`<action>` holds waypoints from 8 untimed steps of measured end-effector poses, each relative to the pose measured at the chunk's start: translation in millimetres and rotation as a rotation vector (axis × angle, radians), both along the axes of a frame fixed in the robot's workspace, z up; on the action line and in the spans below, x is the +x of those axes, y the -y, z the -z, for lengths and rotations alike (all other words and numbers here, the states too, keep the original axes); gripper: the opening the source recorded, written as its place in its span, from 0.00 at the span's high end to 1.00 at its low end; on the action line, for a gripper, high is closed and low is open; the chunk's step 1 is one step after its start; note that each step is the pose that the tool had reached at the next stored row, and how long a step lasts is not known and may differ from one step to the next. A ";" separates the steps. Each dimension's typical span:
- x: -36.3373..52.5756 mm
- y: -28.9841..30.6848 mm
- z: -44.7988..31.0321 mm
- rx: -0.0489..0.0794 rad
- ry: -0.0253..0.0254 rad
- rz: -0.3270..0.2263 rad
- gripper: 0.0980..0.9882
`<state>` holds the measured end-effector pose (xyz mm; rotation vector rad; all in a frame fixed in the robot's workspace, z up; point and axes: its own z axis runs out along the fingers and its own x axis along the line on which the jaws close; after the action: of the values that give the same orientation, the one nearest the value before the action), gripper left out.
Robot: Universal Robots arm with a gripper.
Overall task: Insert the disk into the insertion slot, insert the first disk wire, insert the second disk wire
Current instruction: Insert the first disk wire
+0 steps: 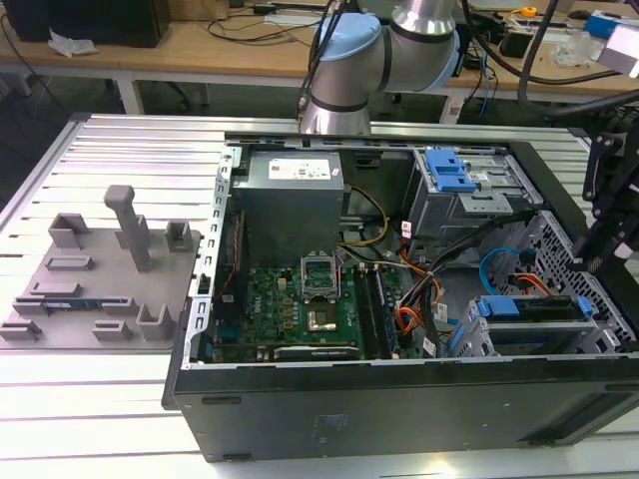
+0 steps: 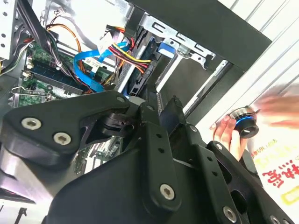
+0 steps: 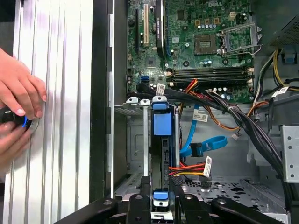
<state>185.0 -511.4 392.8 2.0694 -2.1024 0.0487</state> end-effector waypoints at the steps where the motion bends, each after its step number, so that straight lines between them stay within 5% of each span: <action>1: 0.0 -0.2 -0.2 -0.001 0.0000 0.000 0.77; 8: 0.0 -0.6 0.0 -0.001 0.0000 0.000 0.77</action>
<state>185.0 -510.8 392.8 2.0687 -2.1018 0.0500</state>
